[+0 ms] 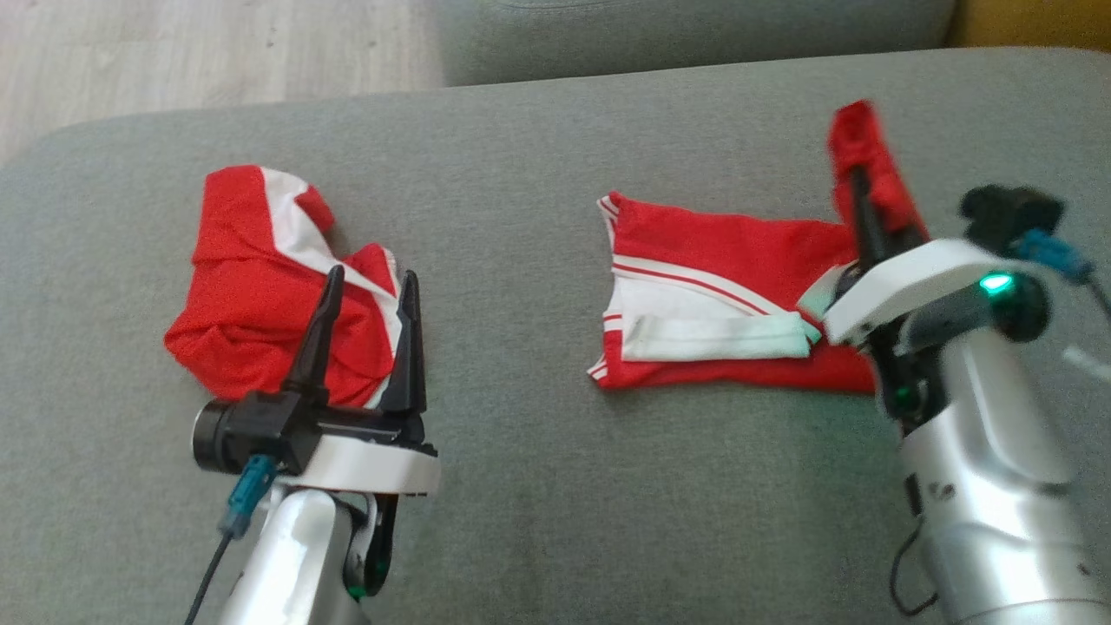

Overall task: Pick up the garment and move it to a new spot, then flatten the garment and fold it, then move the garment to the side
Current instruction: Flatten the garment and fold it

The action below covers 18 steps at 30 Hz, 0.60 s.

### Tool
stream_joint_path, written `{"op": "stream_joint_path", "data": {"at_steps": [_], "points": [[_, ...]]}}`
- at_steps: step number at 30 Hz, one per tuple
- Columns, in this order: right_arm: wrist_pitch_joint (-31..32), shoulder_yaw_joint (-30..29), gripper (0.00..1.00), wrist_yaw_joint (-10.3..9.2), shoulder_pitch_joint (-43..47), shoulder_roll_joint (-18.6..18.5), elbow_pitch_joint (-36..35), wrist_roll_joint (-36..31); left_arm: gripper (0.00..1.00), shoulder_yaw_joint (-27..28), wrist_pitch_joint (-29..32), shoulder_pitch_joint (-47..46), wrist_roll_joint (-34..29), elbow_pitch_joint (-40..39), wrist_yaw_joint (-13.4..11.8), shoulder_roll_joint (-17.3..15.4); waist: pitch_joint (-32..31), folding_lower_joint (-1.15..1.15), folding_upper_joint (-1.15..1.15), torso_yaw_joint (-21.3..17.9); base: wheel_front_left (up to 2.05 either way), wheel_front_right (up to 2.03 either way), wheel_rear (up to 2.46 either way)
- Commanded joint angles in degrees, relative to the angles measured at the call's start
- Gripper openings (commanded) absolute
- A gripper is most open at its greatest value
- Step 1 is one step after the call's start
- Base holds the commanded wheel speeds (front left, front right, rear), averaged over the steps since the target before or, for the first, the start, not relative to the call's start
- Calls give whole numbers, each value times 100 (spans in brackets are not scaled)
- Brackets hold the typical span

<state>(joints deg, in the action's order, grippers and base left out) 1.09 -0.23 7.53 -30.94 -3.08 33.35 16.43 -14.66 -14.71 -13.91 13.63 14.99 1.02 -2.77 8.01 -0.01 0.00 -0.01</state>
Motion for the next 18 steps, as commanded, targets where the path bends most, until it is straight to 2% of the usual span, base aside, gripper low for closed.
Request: {"op": "stream_joint_path", "data": {"at_steps": [1,10,18], "points": [[-43,246,0,-4,-103,19,-197,105,100,142,-29,-118,15,-185,-12,-11,0,1,0,69,0,0,0],[-678,1654,0,-4,32,20,352,1001,100,-83,-29,-221,201,-182,-58,-11,92,1,0,431,0,0,0],[-1068,2458,0,-4,-183,20,1048,1628,100,-209,-29,-271,250,-161,-101,-11,150,1,0,628,0,0,0]]}}
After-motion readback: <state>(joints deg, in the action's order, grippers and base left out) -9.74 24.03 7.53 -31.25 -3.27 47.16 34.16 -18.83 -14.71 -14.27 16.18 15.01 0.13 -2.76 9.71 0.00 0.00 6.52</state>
